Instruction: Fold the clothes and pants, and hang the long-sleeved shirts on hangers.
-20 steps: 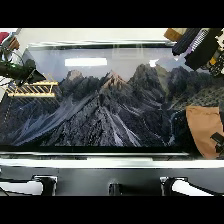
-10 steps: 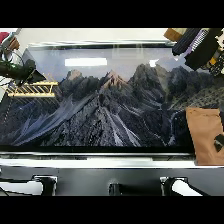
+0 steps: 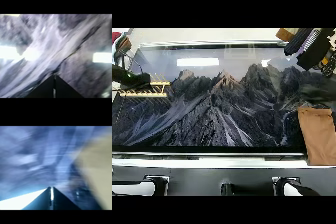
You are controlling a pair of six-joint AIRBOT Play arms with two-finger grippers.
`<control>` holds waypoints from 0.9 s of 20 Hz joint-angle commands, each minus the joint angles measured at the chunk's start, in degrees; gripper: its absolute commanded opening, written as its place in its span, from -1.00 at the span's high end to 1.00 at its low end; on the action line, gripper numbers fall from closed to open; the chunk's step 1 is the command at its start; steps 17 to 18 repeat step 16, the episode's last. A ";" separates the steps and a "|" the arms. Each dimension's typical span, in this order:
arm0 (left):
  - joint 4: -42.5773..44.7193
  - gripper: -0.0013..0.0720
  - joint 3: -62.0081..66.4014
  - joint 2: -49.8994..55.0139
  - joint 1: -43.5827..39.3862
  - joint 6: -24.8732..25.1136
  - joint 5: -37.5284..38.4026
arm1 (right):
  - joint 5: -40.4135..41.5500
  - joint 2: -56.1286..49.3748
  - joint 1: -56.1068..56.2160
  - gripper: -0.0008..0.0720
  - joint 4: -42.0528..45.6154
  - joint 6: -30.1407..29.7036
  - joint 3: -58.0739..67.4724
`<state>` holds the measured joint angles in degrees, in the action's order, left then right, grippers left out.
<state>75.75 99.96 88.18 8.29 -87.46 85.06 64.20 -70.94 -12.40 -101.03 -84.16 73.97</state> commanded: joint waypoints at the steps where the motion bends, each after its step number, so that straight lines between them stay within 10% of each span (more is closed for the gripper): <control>1: 5.57 0.93 -11.58 -5.66 -2.51 3.80 -5.99 | -0.50 -4.48 18.03 0.89 -3.26 -3.80 1.53; 18: 7.26 0.93 -23.80 -6.38 -3.02 4.13 -7.32 | 0.22 -8.96 29.20 0.88 -0.74 -6.10 1.53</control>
